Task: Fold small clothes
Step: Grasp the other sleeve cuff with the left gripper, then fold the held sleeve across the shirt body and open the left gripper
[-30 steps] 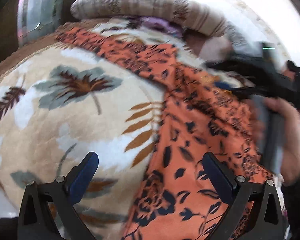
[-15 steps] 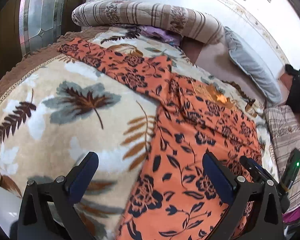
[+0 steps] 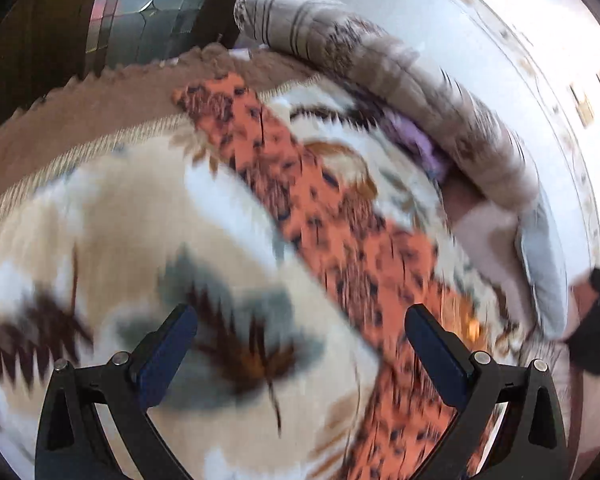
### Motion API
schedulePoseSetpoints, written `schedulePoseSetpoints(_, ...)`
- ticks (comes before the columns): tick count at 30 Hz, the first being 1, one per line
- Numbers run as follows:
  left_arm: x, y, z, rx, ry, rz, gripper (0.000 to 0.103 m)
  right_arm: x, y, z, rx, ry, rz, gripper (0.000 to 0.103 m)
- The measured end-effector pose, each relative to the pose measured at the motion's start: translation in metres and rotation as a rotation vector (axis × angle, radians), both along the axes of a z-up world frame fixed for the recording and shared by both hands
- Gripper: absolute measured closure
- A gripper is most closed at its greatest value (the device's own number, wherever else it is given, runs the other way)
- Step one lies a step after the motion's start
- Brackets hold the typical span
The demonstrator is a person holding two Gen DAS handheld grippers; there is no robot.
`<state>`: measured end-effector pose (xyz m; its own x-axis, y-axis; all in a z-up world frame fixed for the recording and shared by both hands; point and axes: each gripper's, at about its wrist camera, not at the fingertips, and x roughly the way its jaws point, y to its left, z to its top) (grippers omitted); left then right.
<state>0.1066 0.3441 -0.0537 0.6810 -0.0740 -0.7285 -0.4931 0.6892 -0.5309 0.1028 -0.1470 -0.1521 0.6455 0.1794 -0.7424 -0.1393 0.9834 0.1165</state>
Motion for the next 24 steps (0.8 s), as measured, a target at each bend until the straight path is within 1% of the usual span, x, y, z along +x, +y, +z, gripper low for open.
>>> schedulePoseSetpoints(1,0.01,0.012,0.001,-0.009,-0.01,0.013,0.0,0.0,0.002,-0.001,-0.006,0.001,0.007,0.019)
schedulePoseSetpoints(3,0.03,0.04,0.0,-0.045,-0.027,0.052,0.0,0.003,0.006,-0.006,-0.017,-0.001,0.01,0.018)
schedulePoseSetpoints(5,0.048,0.067,-0.007,-0.107,-0.041,0.09,0.0,0.003,0.006,-0.009,-0.016,-0.003,0.011,0.017)
schedulePoseSetpoints(6,0.056,0.079,-0.013,-0.137,-0.042,0.107,0.0,0.002,0.006,-0.009,-0.012,-0.004,0.011,0.017)
schedulePoseSetpoints(9,0.076,0.108,-0.03,-0.195,-0.047,0.165,0.0,0.002,0.005,-0.009,-0.007,-0.009,0.01,0.017)
schedulePoseSetpoints(11,0.086,0.122,-0.042,-0.233,-0.05,0.183,0.0,0.002,0.005,-0.009,-0.007,-0.011,0.01,0.017)
schedulePoseSetpoints(13,0.092,0.132,-0.051,-0.254,-0.053,0.203,0.0,0.002,0.004,-0.009,-0.005,-0.013,0.011,0.017)
schedulePoseSetpoints(18,0.101,0.148,-0.067,-0.293,-0.091,0.204,0.0,0.002,0.004,-0.009,-0.002,-0.017,0.011,0.016)
schedulePoseSetpoints(19,0.102,0.15,-0.07,-0.301,-0.11,0.203,0.003,0.002,0.004,-0.009,-0.001,-0.017,0.011,0.016)
schedulePoseSetpoints(20,0.102,0.151,-0.072,-0.306,-0.127,0.203,0.007,0.002,0.004,-0.01,0.0,-0.017,0.011,0.016)
schedulePoseSetpoints(22,0.104,0.152,-0.077,-0.312,-0.13,0.194,0.014,0.002,0.004,-0.01,0.001,-0.018,0.01,0.016)
schedulePoseSetpoints(24,0.107,0.152,-0.079,-0.296,-0.132,0.196,0.018,0.003,0.004,-0.01,0.0,-0.018,0.01,0.016)
